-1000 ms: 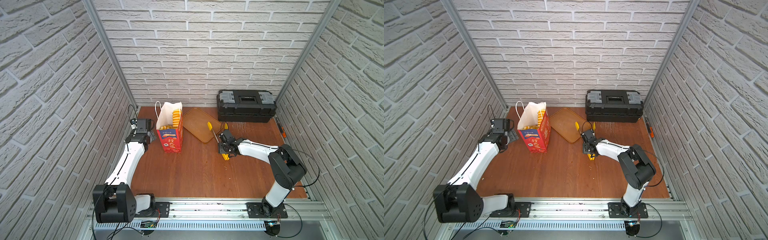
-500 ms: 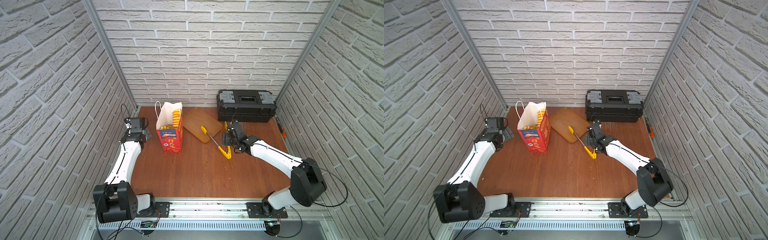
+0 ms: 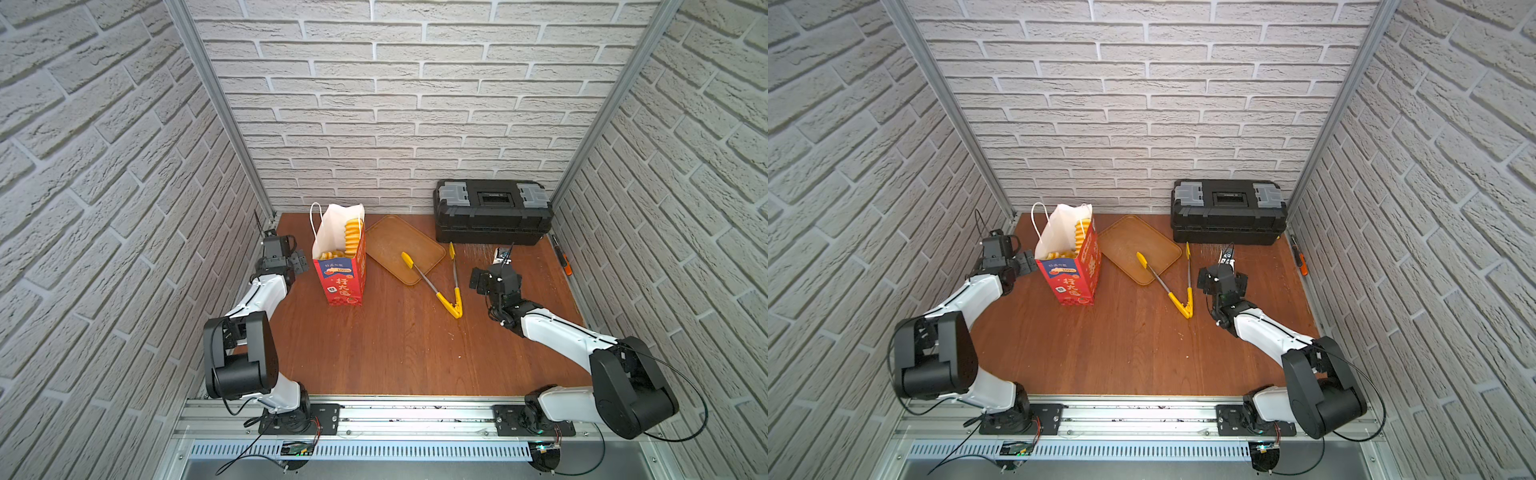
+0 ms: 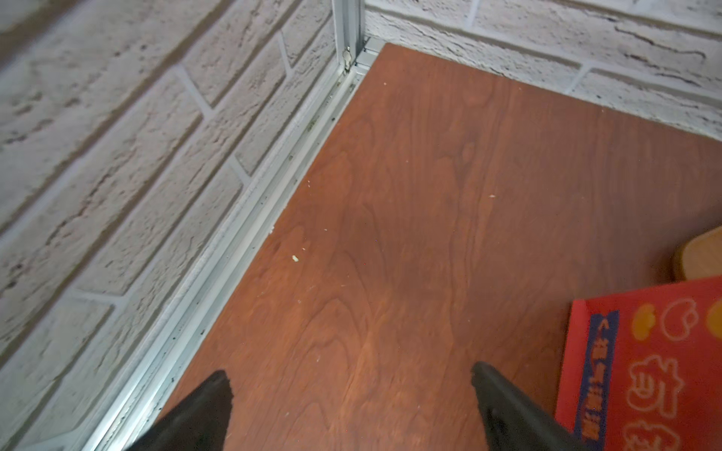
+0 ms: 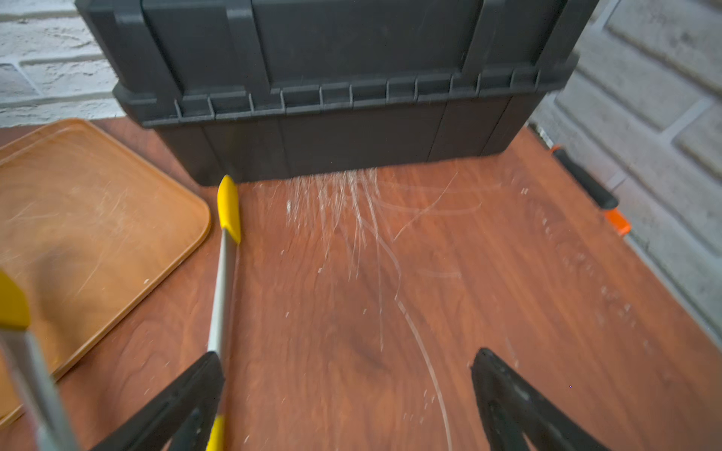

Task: Pack bread into a paper bag
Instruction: Reset both arms

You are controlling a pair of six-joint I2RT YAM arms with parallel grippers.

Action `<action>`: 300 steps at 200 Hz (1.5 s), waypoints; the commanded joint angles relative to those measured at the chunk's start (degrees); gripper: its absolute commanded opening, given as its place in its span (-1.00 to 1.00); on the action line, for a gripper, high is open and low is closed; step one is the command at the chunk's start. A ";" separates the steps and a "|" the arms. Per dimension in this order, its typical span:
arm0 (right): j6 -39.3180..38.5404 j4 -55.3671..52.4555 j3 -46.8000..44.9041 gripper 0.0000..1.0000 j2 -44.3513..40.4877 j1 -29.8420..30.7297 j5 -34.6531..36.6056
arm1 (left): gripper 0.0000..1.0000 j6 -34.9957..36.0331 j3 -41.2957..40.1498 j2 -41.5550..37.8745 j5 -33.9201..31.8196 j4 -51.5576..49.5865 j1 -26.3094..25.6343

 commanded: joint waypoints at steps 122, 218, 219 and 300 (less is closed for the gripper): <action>-12.89 23.73 -7.81 1.00 -0.52 -4.39 -0.45 | 0.96 10.03 -14.08 -2.76 20.47 27.73 -1.47; -18.23 24.79 -13.87 1.00 -3.65 -5.42 3.00 | 0.96 7.89 -21.39 -8.79 23.85 32.90 -0.84; -18.15 25.18 -14.03 1.00 -3.58 -5.49 3.05 | 0.96 7.75 -21.76 -8.87 23.72 33.31 -0.80; -17.08 40.77 -19.73 0.99 4.98 -8.03 -3.14 | 0.96 10.18 -35.80 -9.86 17.75 51.71 -0.41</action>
